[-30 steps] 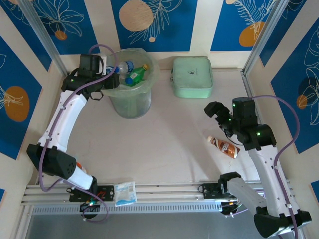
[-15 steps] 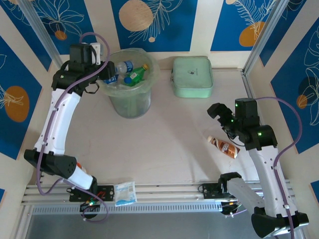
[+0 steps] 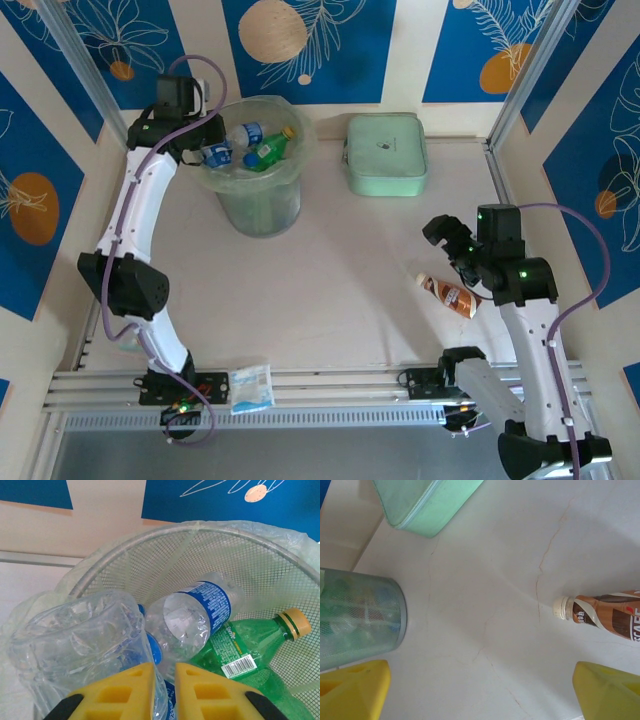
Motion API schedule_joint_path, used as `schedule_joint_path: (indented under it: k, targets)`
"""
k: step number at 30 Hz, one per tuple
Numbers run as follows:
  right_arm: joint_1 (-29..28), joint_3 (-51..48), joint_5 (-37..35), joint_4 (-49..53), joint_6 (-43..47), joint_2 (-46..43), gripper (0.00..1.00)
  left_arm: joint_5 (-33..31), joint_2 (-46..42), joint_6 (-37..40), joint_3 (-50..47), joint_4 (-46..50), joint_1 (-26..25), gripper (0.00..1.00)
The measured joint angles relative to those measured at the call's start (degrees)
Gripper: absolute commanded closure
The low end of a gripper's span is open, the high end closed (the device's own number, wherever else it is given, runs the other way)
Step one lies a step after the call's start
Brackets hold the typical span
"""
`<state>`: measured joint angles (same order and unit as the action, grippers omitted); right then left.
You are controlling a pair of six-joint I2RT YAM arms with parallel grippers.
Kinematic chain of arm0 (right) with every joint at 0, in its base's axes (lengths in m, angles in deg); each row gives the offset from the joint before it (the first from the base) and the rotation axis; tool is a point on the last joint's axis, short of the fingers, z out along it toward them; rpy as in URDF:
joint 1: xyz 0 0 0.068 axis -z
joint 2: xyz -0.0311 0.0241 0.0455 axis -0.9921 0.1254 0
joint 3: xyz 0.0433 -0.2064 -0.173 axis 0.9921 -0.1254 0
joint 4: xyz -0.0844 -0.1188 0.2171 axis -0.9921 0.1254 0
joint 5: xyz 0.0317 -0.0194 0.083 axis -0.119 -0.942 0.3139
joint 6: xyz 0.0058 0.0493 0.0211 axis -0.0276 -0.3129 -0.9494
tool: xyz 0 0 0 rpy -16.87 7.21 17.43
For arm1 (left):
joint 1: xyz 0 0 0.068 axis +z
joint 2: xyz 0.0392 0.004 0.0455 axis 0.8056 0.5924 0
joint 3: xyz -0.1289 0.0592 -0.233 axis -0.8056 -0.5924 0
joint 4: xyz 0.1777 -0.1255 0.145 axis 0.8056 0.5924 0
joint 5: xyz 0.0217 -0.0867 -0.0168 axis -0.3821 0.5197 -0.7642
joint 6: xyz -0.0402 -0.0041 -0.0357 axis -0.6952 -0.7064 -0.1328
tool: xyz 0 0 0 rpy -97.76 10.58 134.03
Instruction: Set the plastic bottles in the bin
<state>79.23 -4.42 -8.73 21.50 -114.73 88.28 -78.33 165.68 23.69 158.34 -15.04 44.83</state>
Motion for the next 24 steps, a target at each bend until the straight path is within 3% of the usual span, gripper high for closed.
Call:
schedule_joint_path:
  k: [5, 9, 13, 18, 24]
  targets:
    - [0.8, 0.0, 0.6, 0.0, 0.3, 0.2, 0.06, 2.2, 1.9, -0.2, 0.1, -1.8, 0.0, 0.82]
    - [1.2, 0.0, 0.9, 0.0, 0.7, 0.5, 0.06, 4.6, 1.5, -0.7, -0.2, -2.9, 0.0, 0.7]
    - [1.2, 0.0, 1.2, -0.1, 0.9, 1.2, 0.06, 5.1, 0.8, -1.6, 0.8, -1.9, 0.0, 0.67]
    - [1.2, 0.0, 2.1, -0.3, 0.9, 1.5, 0.07, 3.1, 1.0, -1.7, 6.7, 1.2, 0.4, 0.78]
    - [1.2, 0.0, 2.3, -0.4, 0.9, 1.1, 0.07, 1.1, 1.2, -1.7, 6.6, 1.2, 2.8, 0.82]
